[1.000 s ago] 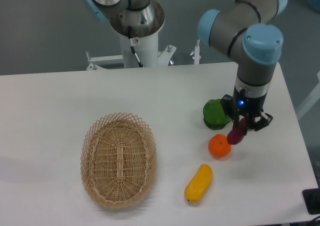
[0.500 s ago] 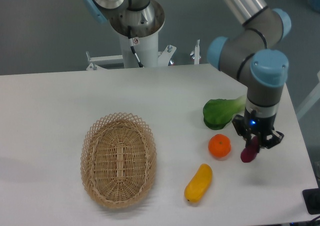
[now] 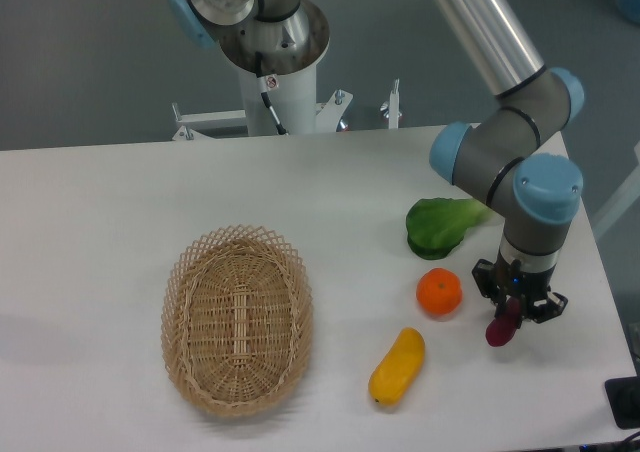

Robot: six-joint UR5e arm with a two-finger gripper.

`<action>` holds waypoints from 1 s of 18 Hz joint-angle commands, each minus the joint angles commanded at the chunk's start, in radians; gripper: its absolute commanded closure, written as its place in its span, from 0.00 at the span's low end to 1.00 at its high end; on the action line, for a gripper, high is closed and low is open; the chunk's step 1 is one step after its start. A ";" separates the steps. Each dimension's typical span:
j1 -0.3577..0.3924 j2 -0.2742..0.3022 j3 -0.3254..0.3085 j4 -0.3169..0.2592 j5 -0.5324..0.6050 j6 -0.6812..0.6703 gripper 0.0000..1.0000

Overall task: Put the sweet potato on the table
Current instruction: 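Lower the held sweet potato onto the table beside the orange, then open the gripper to release the sweet potato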

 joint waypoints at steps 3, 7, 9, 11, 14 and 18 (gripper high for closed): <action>-0.002 -0.003 -0.002 0.002 0.002 0.000 0.40; -0.003 0.003 0.008 0.000 0.002 -0.002 0.00; -0.002 0.012 0.014 -0.002 0.002 0.000 0.00; -0.002 0.032 0.034 -0.008 0.002 0.000 0.00; -0.003 0.081 0.048 -0.023 0.002 0.000 0.00; -0.017 0.181 0.057 -0.145 0.000 0.003 0.00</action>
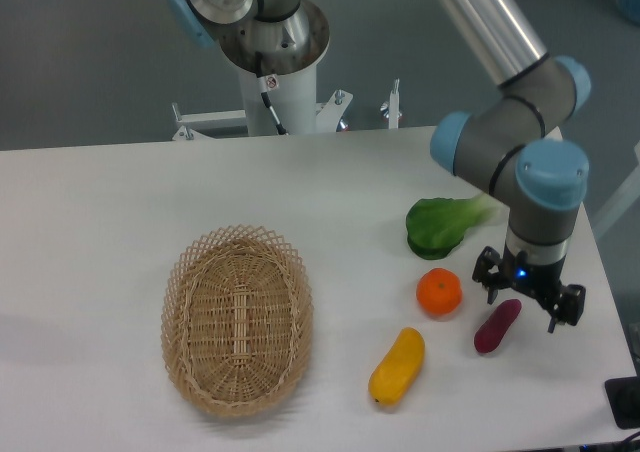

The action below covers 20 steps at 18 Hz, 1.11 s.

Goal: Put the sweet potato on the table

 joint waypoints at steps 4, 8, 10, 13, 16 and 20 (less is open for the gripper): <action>0.015 0.065 0.049 -0.179 0.002 0.064 0.00; 0.069 0.109 0.054 -0.281 0.002 0.181 0.00; 0.092 0.118 0.054 -0.310 0.002 0.231 0.00; 0.132 0.146 0.051 -0.355 0.002 0.328 0.00; 0.146 0.148 0.046 -0.362 0.000 0.365 0.00; 0.147 0.149 0.043 -0.362 0.000 0.370 0.00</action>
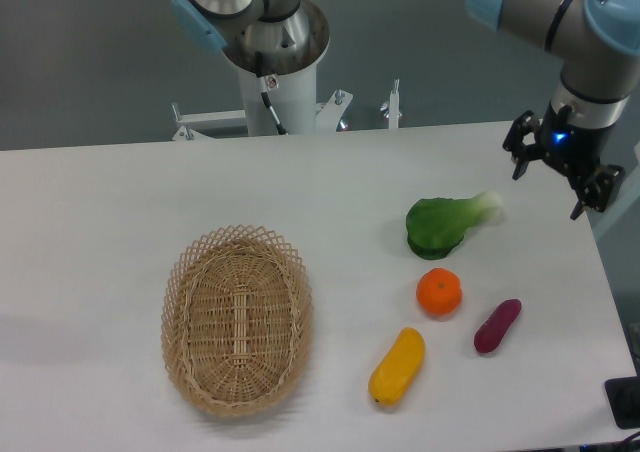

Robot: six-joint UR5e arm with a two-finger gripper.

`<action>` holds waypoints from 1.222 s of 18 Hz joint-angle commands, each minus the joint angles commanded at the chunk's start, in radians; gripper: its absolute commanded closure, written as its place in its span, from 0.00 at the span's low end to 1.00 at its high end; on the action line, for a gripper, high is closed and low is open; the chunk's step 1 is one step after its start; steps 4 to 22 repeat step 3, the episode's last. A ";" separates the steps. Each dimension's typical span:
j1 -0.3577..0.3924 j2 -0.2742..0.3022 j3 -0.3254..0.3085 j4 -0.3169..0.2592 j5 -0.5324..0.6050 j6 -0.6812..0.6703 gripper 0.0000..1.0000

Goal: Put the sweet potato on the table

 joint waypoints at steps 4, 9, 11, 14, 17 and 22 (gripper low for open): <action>-0.002 0.005 0.000 0.002 0.000 -0.002 0.00; -0.002 0.005 0.000 0.002 0.000 -0.002 0.00; -0.002 0.005 0.000 0.002 0.000 -0.002 0.00; -0.002 0.005 0.000 0.002 0.000 -0.002 0.00; -0.002 0.005 0.000 0.002 0.000 -0.002 0.00; -0.002 0.005 0.000 0.002 0.000 -0.002 0.00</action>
